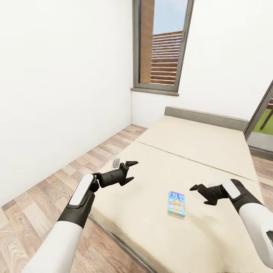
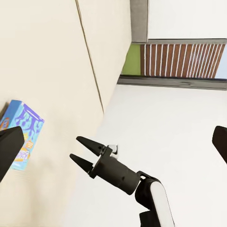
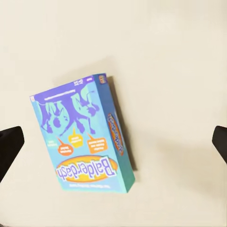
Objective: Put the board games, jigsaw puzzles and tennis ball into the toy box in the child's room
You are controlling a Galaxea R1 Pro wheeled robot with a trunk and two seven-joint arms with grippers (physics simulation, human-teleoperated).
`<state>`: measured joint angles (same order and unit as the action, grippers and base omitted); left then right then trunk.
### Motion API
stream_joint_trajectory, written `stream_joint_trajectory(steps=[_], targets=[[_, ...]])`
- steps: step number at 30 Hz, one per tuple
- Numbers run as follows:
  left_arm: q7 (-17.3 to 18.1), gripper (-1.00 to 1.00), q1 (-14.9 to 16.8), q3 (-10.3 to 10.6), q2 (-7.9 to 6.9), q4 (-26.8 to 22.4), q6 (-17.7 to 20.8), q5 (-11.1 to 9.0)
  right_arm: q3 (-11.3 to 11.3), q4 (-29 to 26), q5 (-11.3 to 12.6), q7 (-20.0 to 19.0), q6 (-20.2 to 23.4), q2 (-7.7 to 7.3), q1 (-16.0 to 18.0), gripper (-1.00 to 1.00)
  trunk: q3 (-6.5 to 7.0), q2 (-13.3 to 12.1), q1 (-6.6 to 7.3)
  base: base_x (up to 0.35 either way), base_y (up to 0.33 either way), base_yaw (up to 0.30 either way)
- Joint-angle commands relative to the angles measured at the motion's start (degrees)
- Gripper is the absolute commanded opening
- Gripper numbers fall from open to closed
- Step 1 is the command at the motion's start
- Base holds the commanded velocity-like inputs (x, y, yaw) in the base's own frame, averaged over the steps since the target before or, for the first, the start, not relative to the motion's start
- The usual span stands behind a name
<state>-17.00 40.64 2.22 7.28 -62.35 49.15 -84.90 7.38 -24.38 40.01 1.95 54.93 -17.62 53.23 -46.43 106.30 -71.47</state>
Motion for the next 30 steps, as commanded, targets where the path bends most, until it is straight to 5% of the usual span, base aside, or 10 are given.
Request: stream_joint_trajectory(steps=[1,16,30], targets=[[-0.6,1.0,0.0,0.0,0.01,-0.1,0.1,-0.6,0.3,0.0,0.2,0.2,0.3,0.01,0.0,1.0,-0.24,0.4,-0.22,0.0,0.0,0.0],[-0.5,1.0,-0.1,-0.1,-0.03,-0.1,0.0,-0.6,0.3,-0.1,0.2,0.1,0.2,0.03,0.0,1.0,-2.93,6.5,-3.51,0.0,0.0,0.001],[-0.3,1.0,-0.2,-0.1,-0.42,-0.2,-0.2,-0.6,0.3,-0.1,0.2,0.1,0.2,0.04,0.0,1.0,-2.93,6.5,-3.51,0.0,0.0,0.114]])
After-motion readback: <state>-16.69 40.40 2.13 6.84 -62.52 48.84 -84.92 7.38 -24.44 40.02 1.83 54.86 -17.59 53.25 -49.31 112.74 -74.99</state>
